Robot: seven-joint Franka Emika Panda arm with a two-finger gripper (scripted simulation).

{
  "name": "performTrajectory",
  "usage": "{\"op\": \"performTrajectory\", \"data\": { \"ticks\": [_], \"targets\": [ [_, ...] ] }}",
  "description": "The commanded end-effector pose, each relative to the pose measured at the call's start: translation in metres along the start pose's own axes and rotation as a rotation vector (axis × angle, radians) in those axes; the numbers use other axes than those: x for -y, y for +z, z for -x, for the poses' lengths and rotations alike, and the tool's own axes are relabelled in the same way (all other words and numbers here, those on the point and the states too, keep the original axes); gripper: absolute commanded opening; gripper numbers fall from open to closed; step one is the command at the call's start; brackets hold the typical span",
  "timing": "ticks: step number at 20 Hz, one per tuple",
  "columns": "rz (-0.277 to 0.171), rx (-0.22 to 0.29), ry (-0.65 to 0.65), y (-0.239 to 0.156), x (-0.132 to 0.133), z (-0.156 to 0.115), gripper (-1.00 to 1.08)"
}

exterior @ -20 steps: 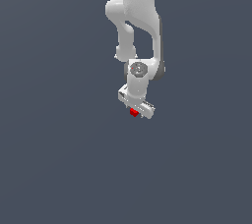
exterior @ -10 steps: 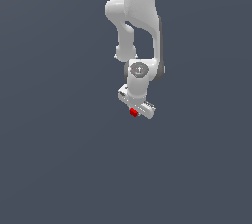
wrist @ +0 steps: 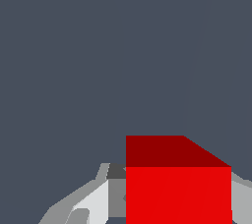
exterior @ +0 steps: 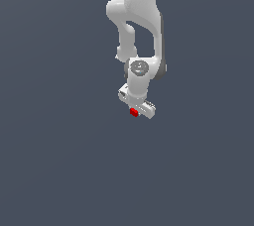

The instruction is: Pick up the red cube and move it to a goal position.

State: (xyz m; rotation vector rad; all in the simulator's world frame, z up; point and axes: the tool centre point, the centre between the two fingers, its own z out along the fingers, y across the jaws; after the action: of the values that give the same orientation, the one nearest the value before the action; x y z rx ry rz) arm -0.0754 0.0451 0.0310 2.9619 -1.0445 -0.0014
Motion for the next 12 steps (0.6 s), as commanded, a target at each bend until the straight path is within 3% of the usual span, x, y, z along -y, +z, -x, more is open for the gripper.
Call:
{"op": "performTrajectory", "data": {
  "ticks": [1, 12],
  "targets": [
    [-0.001, -0.001, 0.000, -0.010, -0.001, -0.002, -1.00],
    [-0.002, 0.000, 0.001, -0.093, -0.017, -0.018, -1.00]
  ]
}}
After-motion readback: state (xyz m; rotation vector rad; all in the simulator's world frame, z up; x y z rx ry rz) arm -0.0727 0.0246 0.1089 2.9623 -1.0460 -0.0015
